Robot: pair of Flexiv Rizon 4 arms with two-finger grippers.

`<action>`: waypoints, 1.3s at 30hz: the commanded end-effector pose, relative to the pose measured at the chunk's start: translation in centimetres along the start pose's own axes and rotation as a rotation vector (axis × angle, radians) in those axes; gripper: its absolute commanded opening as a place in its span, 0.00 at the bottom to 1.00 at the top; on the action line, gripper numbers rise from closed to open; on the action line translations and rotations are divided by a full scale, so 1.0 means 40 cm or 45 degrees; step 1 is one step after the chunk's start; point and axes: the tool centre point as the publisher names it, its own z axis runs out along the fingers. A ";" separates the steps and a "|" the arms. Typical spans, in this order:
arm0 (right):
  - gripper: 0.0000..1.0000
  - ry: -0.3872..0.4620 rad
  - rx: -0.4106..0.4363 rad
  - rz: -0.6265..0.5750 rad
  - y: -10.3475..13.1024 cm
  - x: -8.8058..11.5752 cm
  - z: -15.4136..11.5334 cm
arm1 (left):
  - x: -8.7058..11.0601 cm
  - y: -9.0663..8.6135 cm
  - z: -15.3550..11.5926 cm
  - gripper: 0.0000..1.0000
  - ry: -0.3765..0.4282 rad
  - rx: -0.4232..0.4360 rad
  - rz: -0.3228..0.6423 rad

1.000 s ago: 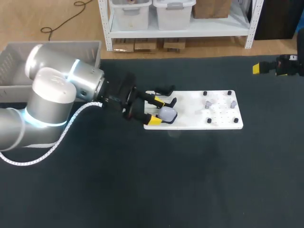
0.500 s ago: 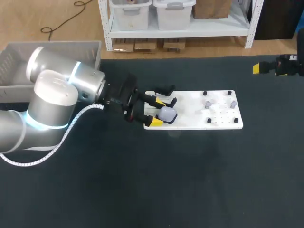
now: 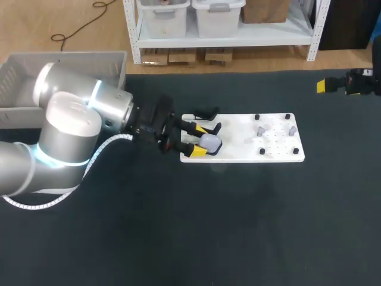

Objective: Pick up each earbud case from the left stands, insert the matching earbuds, close the lid, and place the case in the box.

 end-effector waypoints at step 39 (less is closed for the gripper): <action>1.00 0.001 -0.002 0.000 -0.001 0.000 0.000 | 0.007 -0.003 0.019 0.38 -0.004 -0.043 0.003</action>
